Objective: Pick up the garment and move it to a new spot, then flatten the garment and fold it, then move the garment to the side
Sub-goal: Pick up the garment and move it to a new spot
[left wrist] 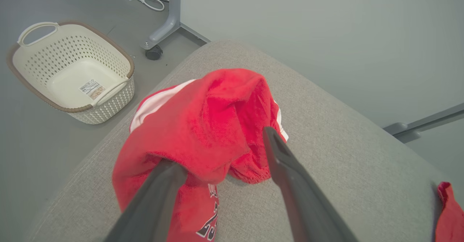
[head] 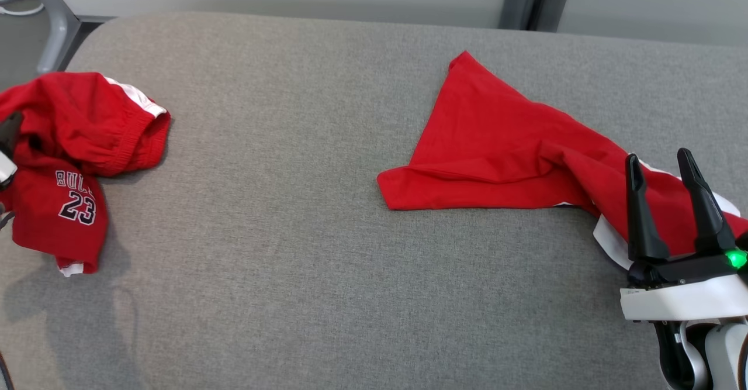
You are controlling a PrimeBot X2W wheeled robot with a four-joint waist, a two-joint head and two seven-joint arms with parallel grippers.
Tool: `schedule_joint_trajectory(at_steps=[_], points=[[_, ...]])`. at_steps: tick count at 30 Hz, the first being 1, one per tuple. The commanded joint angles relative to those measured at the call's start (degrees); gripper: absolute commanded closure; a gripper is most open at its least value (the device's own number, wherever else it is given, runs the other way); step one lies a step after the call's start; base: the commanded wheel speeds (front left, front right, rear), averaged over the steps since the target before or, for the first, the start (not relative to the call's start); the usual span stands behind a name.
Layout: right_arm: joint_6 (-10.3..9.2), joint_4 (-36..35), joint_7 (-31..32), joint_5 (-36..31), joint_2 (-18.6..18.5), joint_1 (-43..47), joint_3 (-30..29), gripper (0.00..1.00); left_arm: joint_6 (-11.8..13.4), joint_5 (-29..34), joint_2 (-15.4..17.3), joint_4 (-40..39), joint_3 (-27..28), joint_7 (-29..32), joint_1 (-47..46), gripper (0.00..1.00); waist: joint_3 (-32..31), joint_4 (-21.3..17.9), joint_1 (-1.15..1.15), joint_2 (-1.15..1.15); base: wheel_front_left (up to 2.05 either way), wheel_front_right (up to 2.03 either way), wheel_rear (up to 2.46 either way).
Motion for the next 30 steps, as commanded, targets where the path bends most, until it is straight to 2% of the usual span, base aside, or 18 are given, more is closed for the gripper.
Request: schedule_joint_trajectory(at_steps=[1,8,13,19,24,25,30], points=[[0.14,0.25,-0.32,0.40,-0.14,0.52,-0.13,0.00,-0.46,0.51,0.69,0.15,-0.58,0.69,-0.50,0.00,-0.98,0.39,0.00,0.00,0.00,0.00,0.00],[0.14,0.64,-0.32,1.09,0.17,2.57,-1.45,0.00,-1.59,2.64,4.26,-2.60,-3.60,4.10,-0.64,0.00,-4.09,1.01,0.00,0.00,0.00,0.00,0.00],[0.14,0.43,-0.32,1.47,0.27,4.19,-2.94,0.00,-1.79,3.49,6.37,-8.41,-5.03,2.60,-0.42,0.00,-6.18,2.00,0.00,0.00,0.00,0.00,0.00],[0.14,-0.07,-0.32,1.85,0.47,5.70,-3.60,0.00,-1.72,4.29,6.15,-18.07,-5.75,-2.45,2.40,0.00,-8.45,2.21,0.00,0.00,0.00,0.00,0.00],[0.14,-0.51,-0.32,1.99,-0.04,6.42,-3.35,0.00,0.06,5.02,5.22,-28.70,-5.64,-7.60,6.65,0.00,-9.82,1.06,0.00,0.00,0.00,0.00,0.00],[0.14,-0.51,-0.32,1.99,-0.04,6.42,-3.35,0.00,0.06,5.02,5.22,-28.70,-5.64,-7.60,6.65,0.00,-9.82,1.06,0.00,0.00,0.00,0.00,0.00],[0.14,-1.12,-0.32,1.76,-0.83,6.83,-3.48,0.00,4.22,5.78,4.69,-40.46,-4.78,-13.28,12.99,0.00,-10.47,-1.12,0.00,0.00,0.00,0.00,0.00]])
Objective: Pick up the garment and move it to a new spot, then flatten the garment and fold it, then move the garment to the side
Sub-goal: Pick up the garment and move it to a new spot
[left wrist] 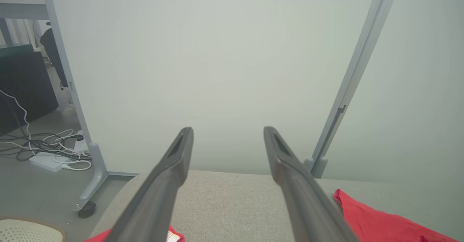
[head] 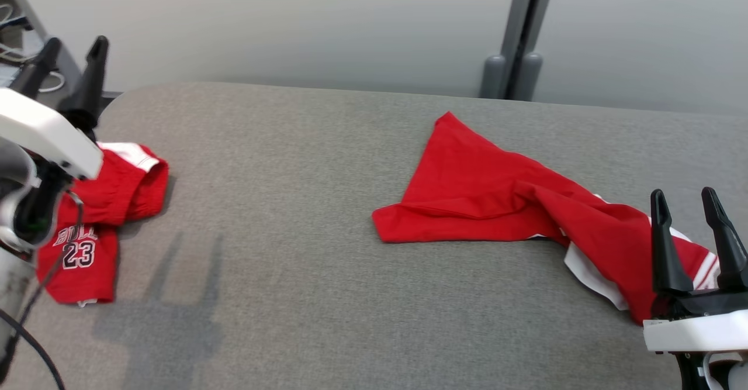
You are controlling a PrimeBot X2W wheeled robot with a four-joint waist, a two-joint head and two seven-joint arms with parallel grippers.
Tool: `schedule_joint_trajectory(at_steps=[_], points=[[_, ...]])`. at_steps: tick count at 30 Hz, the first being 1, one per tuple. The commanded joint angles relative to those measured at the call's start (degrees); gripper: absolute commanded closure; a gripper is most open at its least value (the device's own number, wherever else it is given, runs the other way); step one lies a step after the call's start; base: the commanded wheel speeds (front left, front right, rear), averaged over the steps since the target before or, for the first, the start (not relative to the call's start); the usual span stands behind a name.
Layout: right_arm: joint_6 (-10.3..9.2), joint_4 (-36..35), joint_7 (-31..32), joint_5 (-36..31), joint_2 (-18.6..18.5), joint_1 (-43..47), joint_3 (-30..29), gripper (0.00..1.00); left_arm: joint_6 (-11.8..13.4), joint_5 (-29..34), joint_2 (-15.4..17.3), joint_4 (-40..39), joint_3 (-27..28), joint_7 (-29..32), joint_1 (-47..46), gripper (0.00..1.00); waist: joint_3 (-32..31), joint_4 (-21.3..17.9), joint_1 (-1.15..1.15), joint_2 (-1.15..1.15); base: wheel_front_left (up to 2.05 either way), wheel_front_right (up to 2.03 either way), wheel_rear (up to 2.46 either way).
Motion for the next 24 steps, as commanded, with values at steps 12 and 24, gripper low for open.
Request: schedule_joint_trajectory(at_steps=[12,24], points=[[0.14,-0.74,-0.32,1.15,-0.50,-0.82,1.52,0.00,6.62,1.98,-1.96,-17.89,1.82,-12.99,15.25,0.00,0.02,-7.37,0.00,0.00,0.00,0.00,0.00],[0.14,-1.26,-0.32,0.08,0.02,0.48,1.54,0.00,9.95,10.96,-11.12,-20.56,4.69,-17.61,26.54,0.00,0.48,-11.46,0.00,0.00,0.00,0.00,0.00]])
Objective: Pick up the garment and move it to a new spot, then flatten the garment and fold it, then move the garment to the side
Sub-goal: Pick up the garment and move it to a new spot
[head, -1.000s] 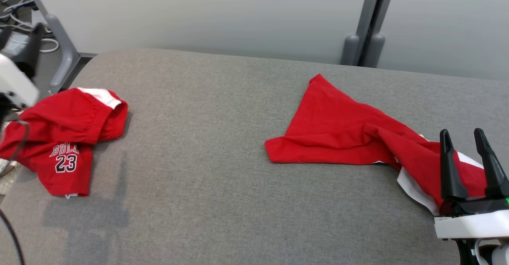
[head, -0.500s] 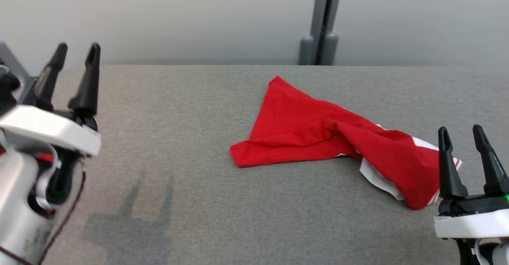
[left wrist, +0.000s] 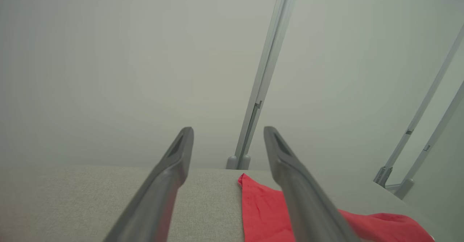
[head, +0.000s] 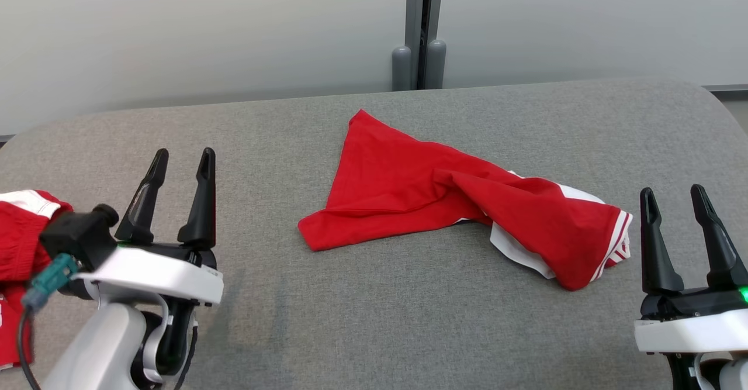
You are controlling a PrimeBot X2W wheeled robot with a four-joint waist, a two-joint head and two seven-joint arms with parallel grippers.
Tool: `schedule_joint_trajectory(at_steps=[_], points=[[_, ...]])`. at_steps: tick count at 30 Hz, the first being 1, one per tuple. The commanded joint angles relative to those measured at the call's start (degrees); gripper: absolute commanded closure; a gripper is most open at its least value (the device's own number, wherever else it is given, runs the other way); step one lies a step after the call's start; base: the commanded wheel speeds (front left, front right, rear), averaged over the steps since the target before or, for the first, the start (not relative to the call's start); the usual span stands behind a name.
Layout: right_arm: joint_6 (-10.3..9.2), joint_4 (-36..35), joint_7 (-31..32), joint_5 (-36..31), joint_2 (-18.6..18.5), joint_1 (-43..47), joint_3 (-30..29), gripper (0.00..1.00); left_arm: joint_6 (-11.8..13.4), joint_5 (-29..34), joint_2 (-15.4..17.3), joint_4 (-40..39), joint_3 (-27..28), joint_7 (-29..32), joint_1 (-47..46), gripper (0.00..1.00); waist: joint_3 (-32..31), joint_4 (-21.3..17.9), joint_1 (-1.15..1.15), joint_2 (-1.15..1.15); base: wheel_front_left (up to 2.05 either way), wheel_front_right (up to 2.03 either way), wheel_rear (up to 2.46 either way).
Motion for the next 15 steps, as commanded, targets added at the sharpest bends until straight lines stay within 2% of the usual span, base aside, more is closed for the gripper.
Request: schedule_joint_trajectory(at_steps=[1,9,15], points=[[0.14,-0.41,-0.32,-0.20,0.17,0.89,-0.30,0.00,0.02,3.43,-1.17,-0.40,1.69,-0.18,1.96,0.00,0.08,-0.27,0.00,0.00,0.00,0.00,0.00],[0.14,-1.96,-0.32,-0.68,2.12,2.93,-1.34,0.00,-3.93,14.50,-9.27,-1.44,9.48,-0.24,9.33,0.00,0.46,-0.95,0.00,0.00,0.00,0.00,0.00],[0.14,-2.01,-0.32,-0.99,2.26,3.28,-1.09,0.00,-6.96,18.01,-12.86,-0.29,12.76,-0.24,11.22,0.00,0.85,-0.84,0.00,0.00,0.00,0.00,0.00]])
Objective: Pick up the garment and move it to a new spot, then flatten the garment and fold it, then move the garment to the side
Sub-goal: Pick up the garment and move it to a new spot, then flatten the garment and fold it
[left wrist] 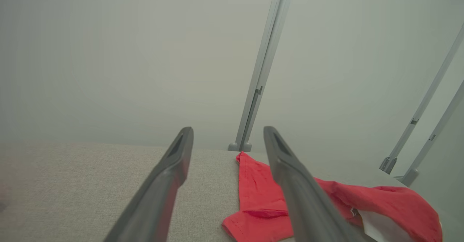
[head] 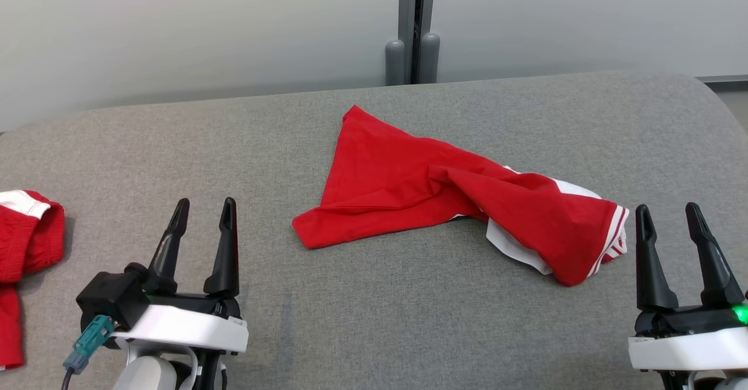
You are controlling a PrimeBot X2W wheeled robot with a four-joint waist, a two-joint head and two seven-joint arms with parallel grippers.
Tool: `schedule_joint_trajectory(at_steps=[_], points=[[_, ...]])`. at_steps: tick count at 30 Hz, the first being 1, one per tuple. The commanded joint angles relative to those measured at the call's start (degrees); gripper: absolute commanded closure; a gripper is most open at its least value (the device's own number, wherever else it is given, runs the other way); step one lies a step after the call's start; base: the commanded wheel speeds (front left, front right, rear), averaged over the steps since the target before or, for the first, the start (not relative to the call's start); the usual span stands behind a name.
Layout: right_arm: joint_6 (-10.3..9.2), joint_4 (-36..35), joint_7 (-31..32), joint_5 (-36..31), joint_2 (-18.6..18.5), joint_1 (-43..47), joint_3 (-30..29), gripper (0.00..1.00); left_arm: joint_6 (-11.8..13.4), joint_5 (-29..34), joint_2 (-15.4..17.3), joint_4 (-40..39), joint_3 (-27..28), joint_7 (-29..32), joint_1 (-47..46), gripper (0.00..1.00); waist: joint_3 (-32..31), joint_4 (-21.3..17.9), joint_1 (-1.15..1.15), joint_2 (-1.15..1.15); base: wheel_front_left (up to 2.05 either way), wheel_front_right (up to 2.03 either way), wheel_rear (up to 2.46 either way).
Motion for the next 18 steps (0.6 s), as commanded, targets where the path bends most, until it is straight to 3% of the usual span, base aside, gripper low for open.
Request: schedule_joint_trajectory(at_steps=[1,9,18], points=[[0.14,-0.19,-0.32,-0.42,-0.27,-0.08,-0.08,0.00,-0.72,0.64,-0.20,0.24,0.65,-0.09,0.14,0.00,0.11,0.07,0.00,0.00,0.00,0.00,0.00],[0.14,0.08,-0.32,-0.57,-0.67,-0.80,-0.15,0.00,-4.38,3.89,-3.15,2.37,3.59,-0.09,-1.11,0.00,0.96,0.52,0.00,0.00,0.00,0.00,0.00],[0.14,1.01,-0.32,-0.34,-0.94,-0.97,0.28,0.00,-6.49,5.94,-4.82,4.37,5.15,-0.09,-1.97,0.00,1.20,0.81,0.00,0.00,0.00,0.00,0.00]])
